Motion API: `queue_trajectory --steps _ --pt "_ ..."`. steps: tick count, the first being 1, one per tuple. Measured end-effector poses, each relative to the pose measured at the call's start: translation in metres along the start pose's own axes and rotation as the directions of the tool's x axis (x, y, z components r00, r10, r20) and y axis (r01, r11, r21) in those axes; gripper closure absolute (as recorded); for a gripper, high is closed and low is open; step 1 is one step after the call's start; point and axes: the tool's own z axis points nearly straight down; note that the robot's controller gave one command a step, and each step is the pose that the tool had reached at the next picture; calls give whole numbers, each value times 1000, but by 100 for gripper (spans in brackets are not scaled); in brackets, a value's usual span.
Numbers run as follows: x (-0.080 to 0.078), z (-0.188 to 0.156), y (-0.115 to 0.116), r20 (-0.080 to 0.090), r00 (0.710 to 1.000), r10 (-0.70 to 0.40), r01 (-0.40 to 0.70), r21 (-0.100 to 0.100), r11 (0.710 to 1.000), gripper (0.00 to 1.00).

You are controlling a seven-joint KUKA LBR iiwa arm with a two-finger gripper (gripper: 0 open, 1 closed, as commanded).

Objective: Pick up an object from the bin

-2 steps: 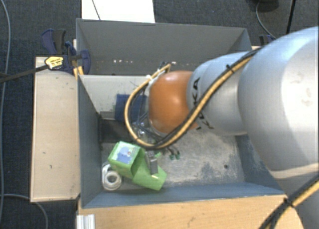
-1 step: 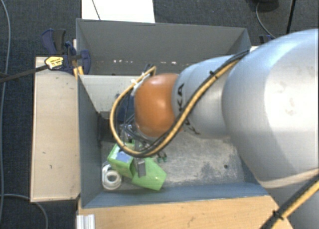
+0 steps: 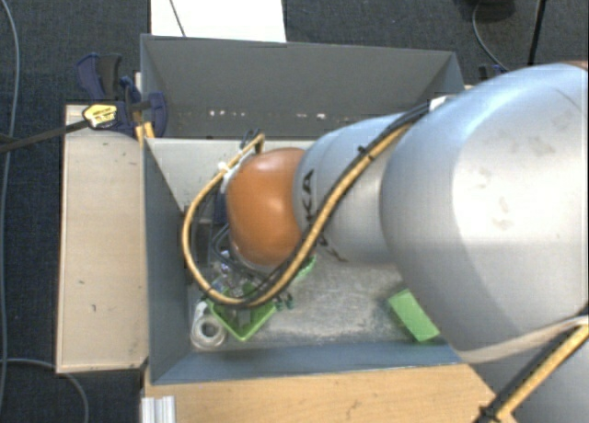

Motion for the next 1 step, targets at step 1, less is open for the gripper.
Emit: queue_trajectory --steps 1 --pt "0 0 0 0 1000 1 -1 0 1000 100"
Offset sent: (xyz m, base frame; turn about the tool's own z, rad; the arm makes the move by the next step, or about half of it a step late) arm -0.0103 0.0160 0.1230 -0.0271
